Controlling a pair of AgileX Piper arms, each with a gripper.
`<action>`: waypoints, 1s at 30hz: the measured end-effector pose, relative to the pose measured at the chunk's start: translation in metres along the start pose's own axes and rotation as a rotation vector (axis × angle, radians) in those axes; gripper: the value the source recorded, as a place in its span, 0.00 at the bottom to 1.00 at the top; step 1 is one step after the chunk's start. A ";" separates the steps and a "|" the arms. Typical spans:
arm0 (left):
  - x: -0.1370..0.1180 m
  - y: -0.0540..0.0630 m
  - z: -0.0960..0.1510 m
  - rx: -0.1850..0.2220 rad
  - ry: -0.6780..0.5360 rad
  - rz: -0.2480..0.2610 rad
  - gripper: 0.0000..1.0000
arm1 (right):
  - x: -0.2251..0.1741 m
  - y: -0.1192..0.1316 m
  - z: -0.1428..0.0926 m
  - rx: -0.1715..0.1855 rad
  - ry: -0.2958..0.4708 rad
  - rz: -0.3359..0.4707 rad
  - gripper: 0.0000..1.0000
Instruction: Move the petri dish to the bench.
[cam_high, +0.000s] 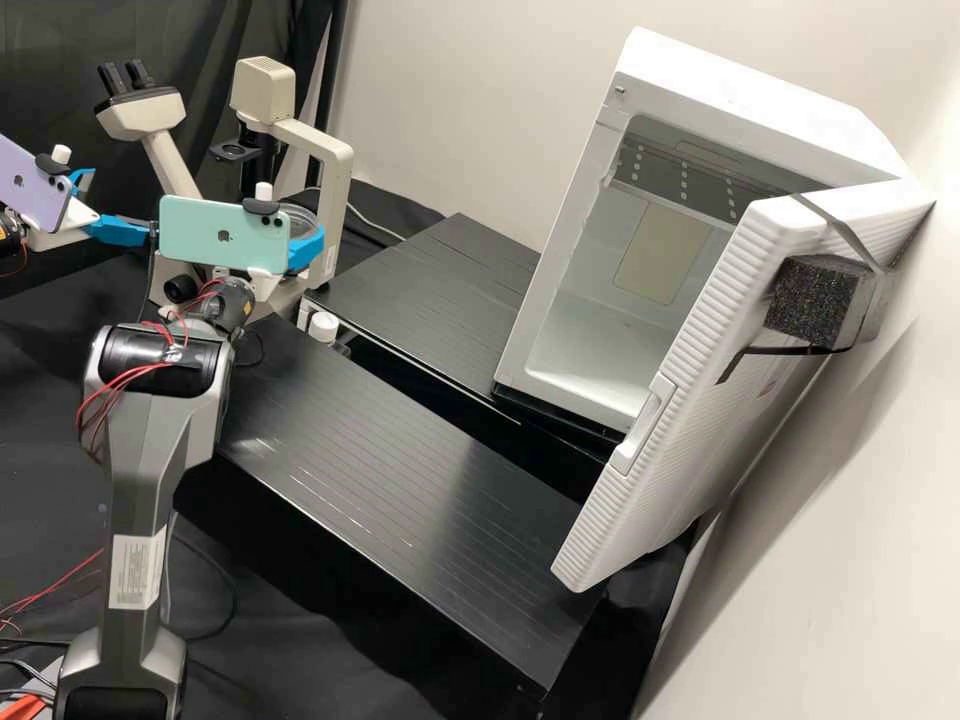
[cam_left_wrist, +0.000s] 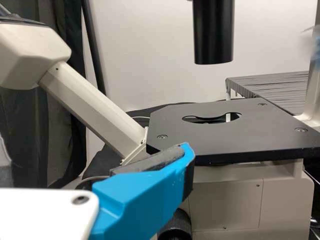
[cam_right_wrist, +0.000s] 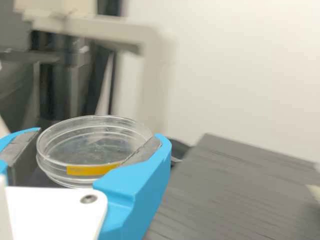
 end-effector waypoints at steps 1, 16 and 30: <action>0.000 0.000 0.000 0.000 0.000 0.000 1.00 | -0.007 0.002 0.005 -0.004 -0.010 0.011 0.00; 0.000 0.000 0.000 0.000 0.000 0.000 1.00 | -0.109 0.043 0.085 -0.027 -0.295 0.133 0.00; 0.000 0.000 0.000 0.000 0.000 0.000 1.00 | -0.163 0.045 0.126 -0.046 -0.443 0.156 0.00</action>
